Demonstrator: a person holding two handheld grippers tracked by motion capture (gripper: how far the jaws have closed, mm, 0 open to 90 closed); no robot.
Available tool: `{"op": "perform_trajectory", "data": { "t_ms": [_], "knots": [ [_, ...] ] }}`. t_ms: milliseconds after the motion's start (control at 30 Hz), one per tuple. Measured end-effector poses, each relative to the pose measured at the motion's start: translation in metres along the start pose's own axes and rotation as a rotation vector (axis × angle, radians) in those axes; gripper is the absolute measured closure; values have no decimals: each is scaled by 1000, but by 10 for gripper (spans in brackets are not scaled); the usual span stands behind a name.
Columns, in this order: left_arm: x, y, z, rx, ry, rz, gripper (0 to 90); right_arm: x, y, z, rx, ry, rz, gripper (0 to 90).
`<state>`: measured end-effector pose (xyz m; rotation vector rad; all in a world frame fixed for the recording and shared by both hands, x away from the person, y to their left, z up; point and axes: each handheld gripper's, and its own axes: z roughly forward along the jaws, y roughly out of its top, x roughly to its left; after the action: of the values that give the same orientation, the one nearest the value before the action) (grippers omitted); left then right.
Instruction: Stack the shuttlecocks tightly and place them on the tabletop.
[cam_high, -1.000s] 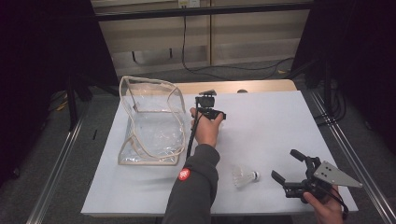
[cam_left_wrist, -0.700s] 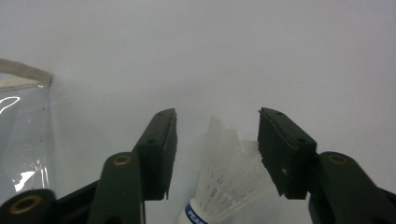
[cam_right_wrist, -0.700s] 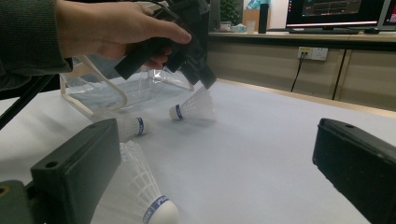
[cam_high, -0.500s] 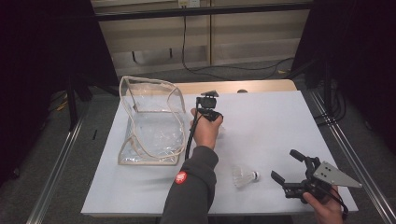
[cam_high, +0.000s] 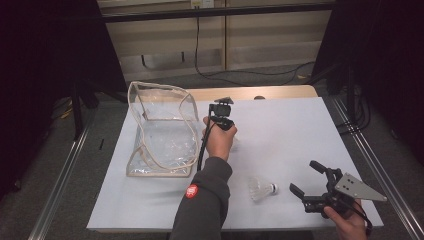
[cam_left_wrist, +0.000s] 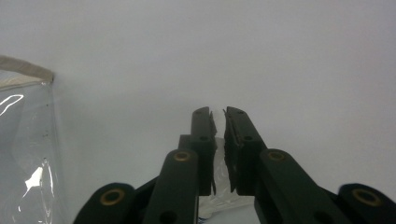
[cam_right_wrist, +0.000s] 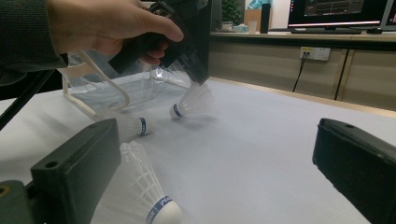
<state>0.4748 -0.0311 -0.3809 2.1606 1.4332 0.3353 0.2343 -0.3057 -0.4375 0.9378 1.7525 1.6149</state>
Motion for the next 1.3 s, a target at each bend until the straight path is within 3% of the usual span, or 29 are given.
{"op": "perform_trajectory", "data": {
  "t_ms": [267,600,700,800,1300],
  "knots": [
    [3,1,-2,-38,22,33,900,-1,0,-1,-1,-3,0,4],
    [15,-2,-4,-82,120,105,900,-1,0,-1,0,-4,-3,4],
    [15,-4,-1,-82,112,119,900,-1,-1,0,0,-4,-3,4],
    [12,-8,2,-100,96,108,900,0,0,0,1,-3,-2,5],
    [9,-10,3,-72,44,96,900,0,0,-2,1,-4,-5,5]
  ]
}}
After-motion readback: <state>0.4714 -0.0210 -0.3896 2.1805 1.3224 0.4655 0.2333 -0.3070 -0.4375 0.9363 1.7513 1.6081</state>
